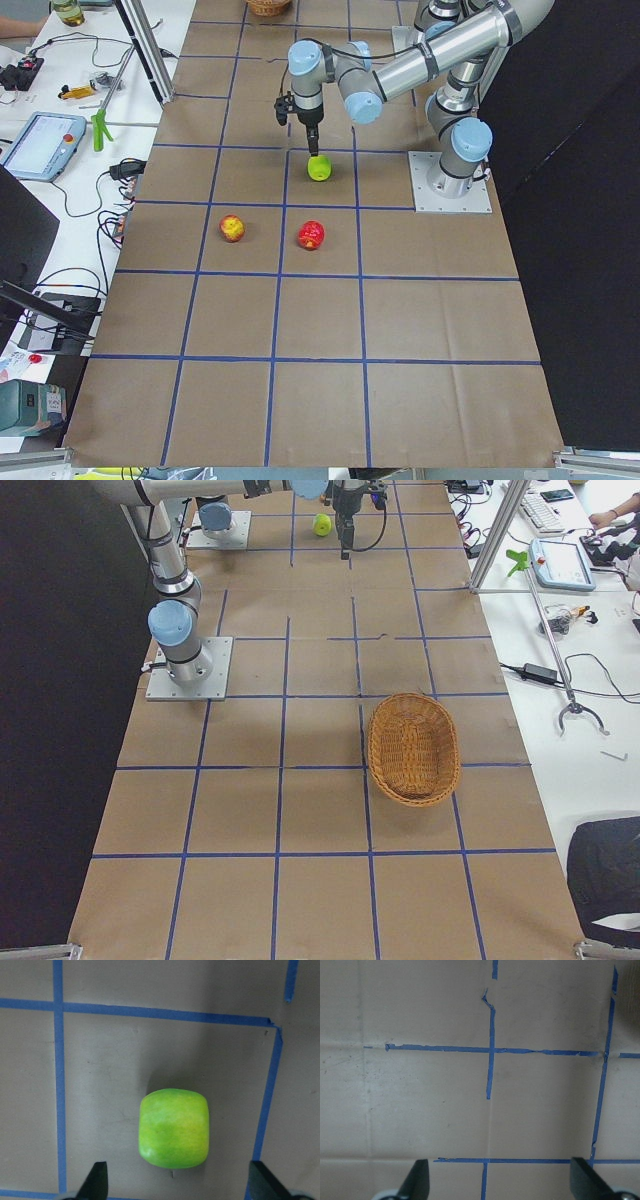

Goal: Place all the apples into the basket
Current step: 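Close the left gripper around the green apple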

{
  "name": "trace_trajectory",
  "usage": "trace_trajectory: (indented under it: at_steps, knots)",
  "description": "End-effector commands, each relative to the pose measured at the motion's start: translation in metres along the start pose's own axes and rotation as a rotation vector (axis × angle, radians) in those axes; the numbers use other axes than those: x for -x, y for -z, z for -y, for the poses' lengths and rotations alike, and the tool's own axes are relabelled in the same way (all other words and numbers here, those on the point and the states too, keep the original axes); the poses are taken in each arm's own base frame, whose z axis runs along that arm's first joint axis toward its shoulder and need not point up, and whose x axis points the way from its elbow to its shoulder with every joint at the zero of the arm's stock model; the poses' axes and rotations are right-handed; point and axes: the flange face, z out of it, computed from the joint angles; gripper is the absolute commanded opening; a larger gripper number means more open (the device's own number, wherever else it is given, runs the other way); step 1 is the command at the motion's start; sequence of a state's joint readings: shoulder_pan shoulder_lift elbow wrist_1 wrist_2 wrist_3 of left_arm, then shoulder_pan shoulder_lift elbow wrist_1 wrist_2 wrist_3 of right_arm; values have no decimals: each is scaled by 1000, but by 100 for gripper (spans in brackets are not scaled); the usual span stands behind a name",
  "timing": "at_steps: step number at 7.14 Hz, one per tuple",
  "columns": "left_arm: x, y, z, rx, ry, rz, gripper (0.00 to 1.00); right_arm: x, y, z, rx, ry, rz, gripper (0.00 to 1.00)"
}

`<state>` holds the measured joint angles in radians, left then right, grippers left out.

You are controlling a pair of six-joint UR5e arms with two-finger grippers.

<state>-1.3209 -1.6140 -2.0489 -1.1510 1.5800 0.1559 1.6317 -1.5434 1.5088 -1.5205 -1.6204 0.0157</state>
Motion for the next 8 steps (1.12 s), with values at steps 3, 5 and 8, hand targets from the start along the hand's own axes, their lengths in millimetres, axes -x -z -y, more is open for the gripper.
trace_trajectory:
  at_steps: [3,5,8]
  knots:
    - [3,-63,19,54,47,-8,98,-2,-1,0,3,-1,-7,100]
    - [2,-82,23,73,45,-8,98,-1,-1,0,1,1,-1,100]
    - [1,-87,18,87,37,-8,82,0,0,-1,1,1,0,100]
